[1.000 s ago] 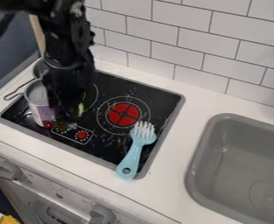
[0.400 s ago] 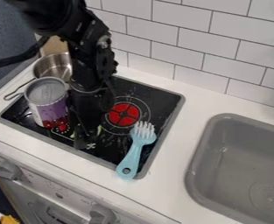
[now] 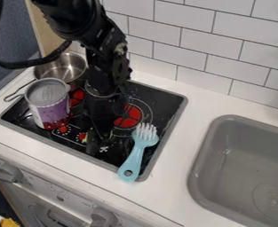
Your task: Take the green object in the silver pan and put it on the left of the brush
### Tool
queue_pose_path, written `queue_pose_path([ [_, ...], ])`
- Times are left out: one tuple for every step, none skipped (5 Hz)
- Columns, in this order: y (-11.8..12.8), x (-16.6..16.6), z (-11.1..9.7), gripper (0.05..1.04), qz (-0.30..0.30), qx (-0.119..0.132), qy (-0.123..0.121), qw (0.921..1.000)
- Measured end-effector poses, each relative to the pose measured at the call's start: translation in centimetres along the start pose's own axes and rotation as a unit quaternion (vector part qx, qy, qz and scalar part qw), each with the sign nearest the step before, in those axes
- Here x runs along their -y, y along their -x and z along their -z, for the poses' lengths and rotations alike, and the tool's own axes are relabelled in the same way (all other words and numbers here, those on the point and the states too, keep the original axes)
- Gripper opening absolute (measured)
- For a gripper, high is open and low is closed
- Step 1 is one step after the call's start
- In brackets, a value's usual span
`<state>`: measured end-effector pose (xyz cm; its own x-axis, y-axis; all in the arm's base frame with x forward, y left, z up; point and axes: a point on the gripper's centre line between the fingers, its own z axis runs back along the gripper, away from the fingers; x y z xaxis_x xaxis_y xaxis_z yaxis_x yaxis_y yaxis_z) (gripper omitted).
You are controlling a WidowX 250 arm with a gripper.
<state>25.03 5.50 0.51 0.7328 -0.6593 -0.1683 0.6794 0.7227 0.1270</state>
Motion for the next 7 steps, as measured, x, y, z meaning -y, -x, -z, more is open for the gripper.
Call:
queue_pose_path([
  [-0.1, 0.0, 0.0, 0.74, 0.001, -0.002, 0.004, 1.0],
  [-0.1, 0.1, 0.1, 0.991, 0.003, -0.007, 0.013, 0.9999],
  [0.0, 0.2, -0.1, 1.003, 0.001, -0.009, 0.018, 0.9998],
  [0.1, -0.5, -1.7, 1.0, -0.013, 0.011, 0.016, 0.9997],
  [0.6, -1.3, -4.5, 1.0, -0.026, 0.049, 0.016, 0.9984],
  [1.3, -1.8, -6.8, 1.0, -0.032, 0.072, 0.011, 0.9968],
  [1.6, -2.2, -7.9, 1.0, -0.026, 0.08, -0.001, 0.9964],
])
